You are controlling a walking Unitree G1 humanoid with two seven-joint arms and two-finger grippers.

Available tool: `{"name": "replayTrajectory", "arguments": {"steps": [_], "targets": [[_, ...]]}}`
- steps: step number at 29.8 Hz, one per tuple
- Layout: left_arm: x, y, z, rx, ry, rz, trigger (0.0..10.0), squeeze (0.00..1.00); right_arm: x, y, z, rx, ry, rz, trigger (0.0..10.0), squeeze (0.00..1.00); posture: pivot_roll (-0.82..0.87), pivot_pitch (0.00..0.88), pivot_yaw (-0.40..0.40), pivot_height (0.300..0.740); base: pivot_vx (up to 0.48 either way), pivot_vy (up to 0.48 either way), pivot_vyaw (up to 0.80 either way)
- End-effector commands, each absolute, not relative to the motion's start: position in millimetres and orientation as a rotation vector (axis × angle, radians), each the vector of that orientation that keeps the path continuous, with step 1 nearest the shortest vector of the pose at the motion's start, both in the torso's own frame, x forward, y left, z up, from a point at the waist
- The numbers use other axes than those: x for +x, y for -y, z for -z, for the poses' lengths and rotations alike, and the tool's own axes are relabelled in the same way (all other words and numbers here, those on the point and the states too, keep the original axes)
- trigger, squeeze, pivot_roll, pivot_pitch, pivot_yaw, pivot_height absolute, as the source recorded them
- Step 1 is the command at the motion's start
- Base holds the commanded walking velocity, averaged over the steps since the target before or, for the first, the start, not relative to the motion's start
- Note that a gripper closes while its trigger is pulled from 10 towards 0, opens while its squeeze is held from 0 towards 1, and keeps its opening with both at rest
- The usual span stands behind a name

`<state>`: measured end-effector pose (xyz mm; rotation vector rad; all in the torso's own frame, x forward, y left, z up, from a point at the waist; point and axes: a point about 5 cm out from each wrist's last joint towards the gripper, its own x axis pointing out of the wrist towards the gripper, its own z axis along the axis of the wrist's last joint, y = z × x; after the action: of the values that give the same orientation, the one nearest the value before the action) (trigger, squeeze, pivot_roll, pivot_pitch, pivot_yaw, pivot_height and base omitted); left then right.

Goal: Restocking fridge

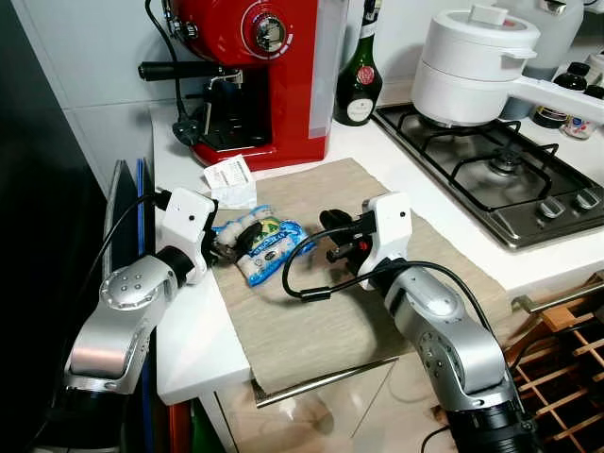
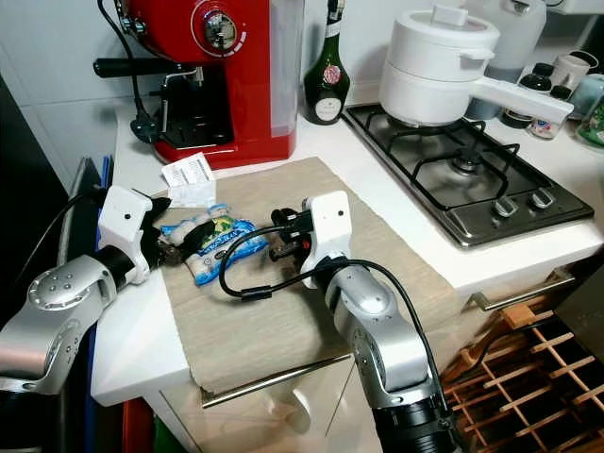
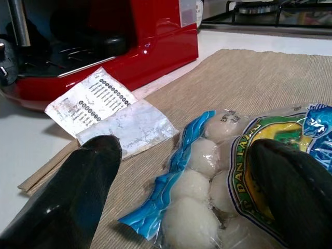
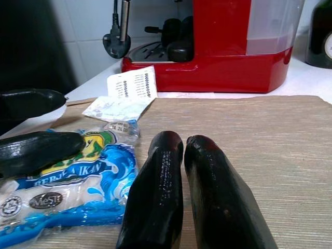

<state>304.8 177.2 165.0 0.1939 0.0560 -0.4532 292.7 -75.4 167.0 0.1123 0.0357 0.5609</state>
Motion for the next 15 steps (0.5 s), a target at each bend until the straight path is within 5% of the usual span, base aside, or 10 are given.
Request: {"name": "replayTrajectory", "arguments": {"steps": [1, 5, 6, 15], "targets": [[303.6, -184.6, -161.4, 0.197, -0.077, 0.440, 10.0, 1.00, 293.0, 76.3, -167.6, 0.100, -0.033, -0.563, 10.0, 0.00, -0.05, 0.000, 0.003, 0.740, 0.000, 0.000, 0.00], [304.3, -184.8, -160.4, 0.206, -0.091, 0.443, 10.0, 1.00, 293.8, 76.8, -167.5, 0.097, -0.032, -0.561, 10.0, 0.00, -0.05, 0.000, 0.005, 0.740, 0.000, 0.000, 0.00], [305.3, -184.8, -161.6, 0.207, -0.090, 0.441, 10.0, 0.00, 294.2, 77.0, -167.6, 0.095, -0.030, -0.559, 10.0, 0.00, -0.05, 0.000, 0.005, 0.740, 0.000, 0.000, 0.00], [307.6, -186.8, -165.8, 0.169, -0.086, 0.442, 10.0, 0.00, 295.1, 76.8, -167.3, 0.094, -0.028, -0.554, 10.0, 0.00, -0.05, 0.000, 0.009, 0.740, 0.000, 0.103, 0.00]]}}
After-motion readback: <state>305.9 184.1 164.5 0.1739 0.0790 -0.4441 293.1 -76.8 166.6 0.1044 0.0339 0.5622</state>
